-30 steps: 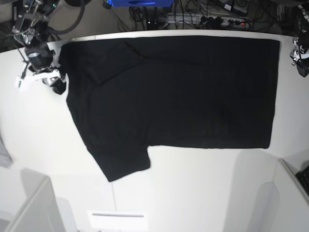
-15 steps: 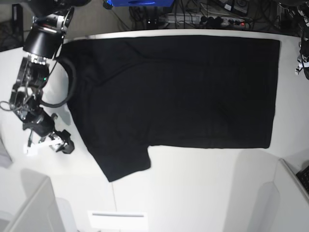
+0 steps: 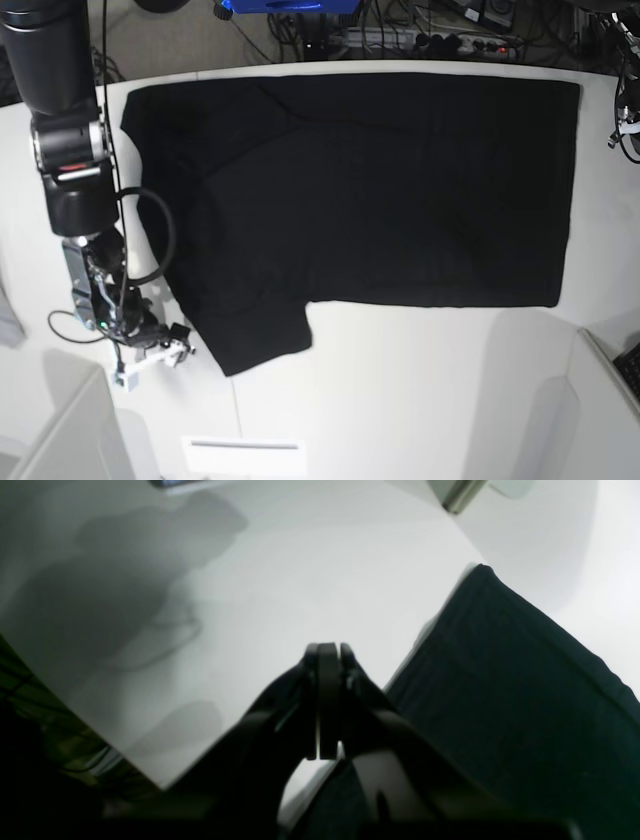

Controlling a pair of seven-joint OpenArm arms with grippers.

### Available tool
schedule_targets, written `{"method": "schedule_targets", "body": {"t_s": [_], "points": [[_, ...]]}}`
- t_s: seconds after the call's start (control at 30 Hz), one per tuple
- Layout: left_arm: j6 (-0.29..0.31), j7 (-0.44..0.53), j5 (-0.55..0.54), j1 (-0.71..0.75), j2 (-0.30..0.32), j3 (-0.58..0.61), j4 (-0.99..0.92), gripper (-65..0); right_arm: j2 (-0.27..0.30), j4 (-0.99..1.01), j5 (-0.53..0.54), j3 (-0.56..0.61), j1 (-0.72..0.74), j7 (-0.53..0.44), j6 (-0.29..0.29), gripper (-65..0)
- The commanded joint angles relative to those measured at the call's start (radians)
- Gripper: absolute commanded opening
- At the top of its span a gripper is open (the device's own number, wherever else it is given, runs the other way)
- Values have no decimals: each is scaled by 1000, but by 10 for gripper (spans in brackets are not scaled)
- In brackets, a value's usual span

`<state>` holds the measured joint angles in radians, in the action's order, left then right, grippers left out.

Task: Fold the T-shirt properly
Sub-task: 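Release and move the right gripper to the shirt's hem corner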

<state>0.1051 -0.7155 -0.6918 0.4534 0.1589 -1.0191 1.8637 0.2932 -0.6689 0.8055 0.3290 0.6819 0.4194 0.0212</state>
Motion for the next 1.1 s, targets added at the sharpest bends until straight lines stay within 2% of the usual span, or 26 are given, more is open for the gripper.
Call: {"method": "schedule_targets", "body": {"t_s": [0.0, 0.03, 0.17, 0.23, 0.33, 0.6, 0.7, 0.9, 0.93, 1.07], "points": [[3, 23, -7, 8, 17, -10, 18, -650, -4, 30, 2, 20, 62, -43, -8, -302], [3, 23, -7, 8, 17, -10, 18, -650, -13, 73, 2, 45, 78, -66, -22, -302], [3, 23, -9, 20, 15, -11, 20, -650, -61, 288, 2, 94, 157, -126, -139, -302], [3, 23, -9, 20, 15, -11, 20, -650, -79, 372, 2, 117, 174, -179, -142, -302], [3, 23, -9, 20, 14, -11, 18, -650, -91, 395, 2, 180, 169, -221, -142, -302], [3, 23, -9, 21, 12, -11, 21, -650, -93, 394, 2, 223, 137, -219, -143, -305], [3, 23, -9, 21, 12, -11, 20, -650, -93, 389, 2, 223, 134, -175, -158, -308], [3, 23, -9, 21, 12, -8, 20, -650, -107, 389, 2, 224, 134, -165, -182, -312], [3, 23, -9, 21, 12, -8, 18, -650, -107, 389, 2, 224, 134, -165, -182, -323], [3, 23, -9, 21, 12, -8, 17, -650, -108, 389, 2, 224, 134, -170, -183, -435]]}}
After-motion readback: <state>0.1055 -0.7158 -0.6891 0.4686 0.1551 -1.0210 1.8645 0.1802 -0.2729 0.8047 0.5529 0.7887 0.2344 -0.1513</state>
